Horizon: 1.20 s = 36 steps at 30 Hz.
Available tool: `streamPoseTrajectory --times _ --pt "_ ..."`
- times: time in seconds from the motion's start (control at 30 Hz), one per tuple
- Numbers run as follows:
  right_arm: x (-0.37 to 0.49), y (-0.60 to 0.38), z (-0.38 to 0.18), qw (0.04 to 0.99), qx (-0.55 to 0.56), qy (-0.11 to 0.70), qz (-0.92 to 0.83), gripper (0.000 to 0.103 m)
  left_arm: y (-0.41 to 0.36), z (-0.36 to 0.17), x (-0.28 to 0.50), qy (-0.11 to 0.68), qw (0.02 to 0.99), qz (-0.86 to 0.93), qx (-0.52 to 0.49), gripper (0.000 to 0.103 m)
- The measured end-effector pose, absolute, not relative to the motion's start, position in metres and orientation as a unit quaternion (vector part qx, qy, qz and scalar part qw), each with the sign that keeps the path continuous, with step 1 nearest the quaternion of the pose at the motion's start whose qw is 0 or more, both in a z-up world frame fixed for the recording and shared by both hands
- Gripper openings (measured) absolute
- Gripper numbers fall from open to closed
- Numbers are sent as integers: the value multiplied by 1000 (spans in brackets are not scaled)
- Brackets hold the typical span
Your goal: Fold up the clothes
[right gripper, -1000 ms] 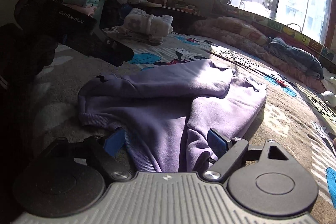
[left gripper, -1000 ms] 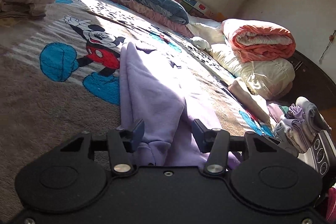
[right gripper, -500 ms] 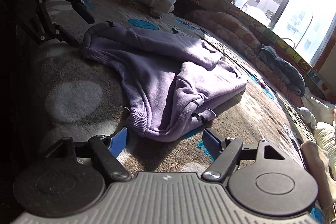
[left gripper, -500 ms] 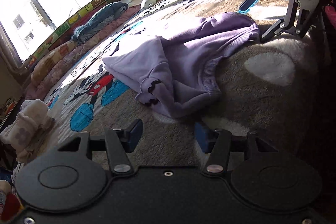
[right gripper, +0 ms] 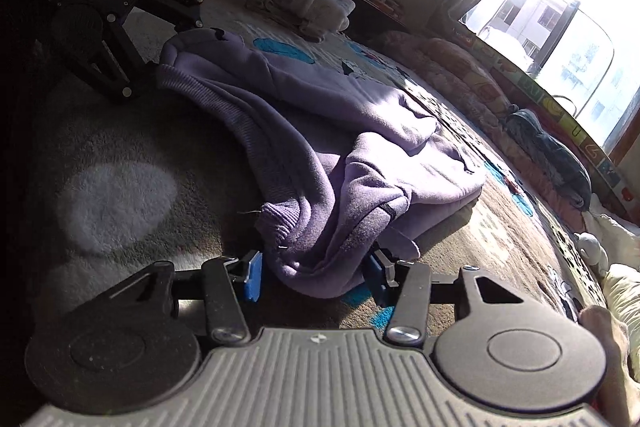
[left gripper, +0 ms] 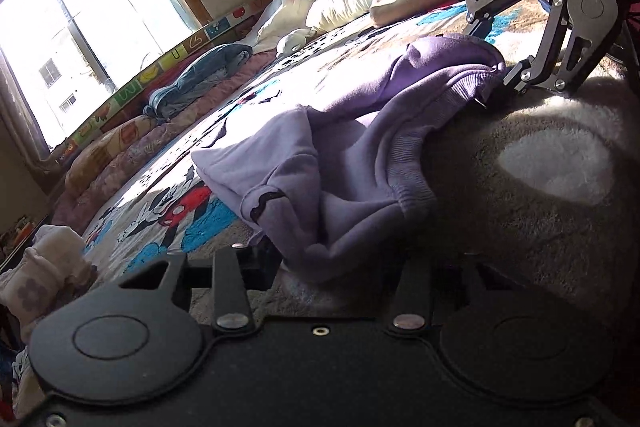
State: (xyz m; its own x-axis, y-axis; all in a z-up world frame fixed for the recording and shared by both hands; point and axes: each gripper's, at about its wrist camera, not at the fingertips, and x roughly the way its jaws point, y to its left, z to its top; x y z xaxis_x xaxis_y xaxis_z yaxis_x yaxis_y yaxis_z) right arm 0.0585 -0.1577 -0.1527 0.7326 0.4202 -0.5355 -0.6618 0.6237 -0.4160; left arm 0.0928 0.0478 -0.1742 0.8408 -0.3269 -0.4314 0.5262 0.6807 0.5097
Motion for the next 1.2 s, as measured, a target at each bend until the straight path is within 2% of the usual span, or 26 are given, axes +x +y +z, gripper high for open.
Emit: streamPoseTrajectory --times 0.1,0.17,0.27,0.53,0.67,0.73,0.8,0.93,1.0,1.13,1.2 --pt "57 -159 -149 884 -291 195 309 39 47 -171 92 159 907 -234 313 34" --pt "55 -160 -144 887 -280 194 311 37 46 -167 90 161 909 -232 307 27" --pt "45 -161 -136 887 -275 190 318 36 46 -158 81 155 911 -229 305 24" --pt "-2 -175 -105 875 -249 189 369 36 51 -134 37 149 898 -262 322 23" --pt "-29 -185 -90 872 -247 171 388 37 65 -120 15 154 903 -284 284 23" --pt "-41 -183 -90 863 -278 156 391 39 72 -113 8 158 907 -294 256 23" --pt "-53 -169 -106 832 -357 155 395 53 71 -113 7 163 904 -299 260 23" --pt "-60 -151 -149 784 -456 174 382 54 61 -130 6 177 879 -311 316 23" --pt "-61 -151 -154 792 -448 164 381 54 62 -140 4 177 871 -310 336 23" --pt "-64 -152 -157 797 -449 142 377 51 61 -161 -7 168 848 -305 399 28" --pt "-65 -152 -154 800 -445 138 378 42 59 -171 -13 152 834 -300 437 41"
